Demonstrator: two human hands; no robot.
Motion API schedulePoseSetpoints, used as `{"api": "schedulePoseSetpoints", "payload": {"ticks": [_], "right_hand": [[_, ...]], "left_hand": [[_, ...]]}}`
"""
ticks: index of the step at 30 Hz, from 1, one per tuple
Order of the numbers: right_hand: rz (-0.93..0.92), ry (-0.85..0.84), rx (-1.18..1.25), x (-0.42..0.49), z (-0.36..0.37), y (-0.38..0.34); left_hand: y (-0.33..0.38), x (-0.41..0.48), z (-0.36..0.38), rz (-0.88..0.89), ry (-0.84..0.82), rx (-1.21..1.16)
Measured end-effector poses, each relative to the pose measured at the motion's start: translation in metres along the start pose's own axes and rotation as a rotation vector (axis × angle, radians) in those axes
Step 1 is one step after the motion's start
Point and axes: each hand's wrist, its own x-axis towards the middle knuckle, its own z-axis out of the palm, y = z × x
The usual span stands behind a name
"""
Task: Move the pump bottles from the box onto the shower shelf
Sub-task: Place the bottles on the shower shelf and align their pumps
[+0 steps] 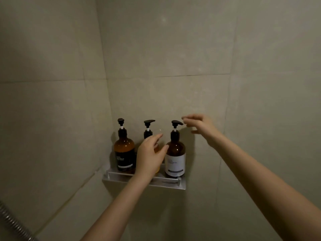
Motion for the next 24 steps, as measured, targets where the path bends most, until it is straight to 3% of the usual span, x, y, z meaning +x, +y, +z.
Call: {"api": "schedulePoseSetpoints", "payload": {"ticks": [4,8,15,24], "right_hand": [[0.035,-0.13,-0.073,0.02,-0.003,-0.031],[0.127,-0.281,-0.221,0.029,0.003,-0.035],[0.377,-0.329,-0.041,0.038,0.003,-0.021],[0.471,-0.188,0.094,0.04,0.016,-0.013]], "left_hand": [[0.004,0.008,0.014,-0.141,-0.124,-0.072],[0.002,0.006,0.024,-0.191,-0.147,-0.057],[-0.002,0.004,0.027,-0.211,-0.136,-0.06],[-0.002,0.005,0.027,-0.189,-0.121,-0.027]]}}
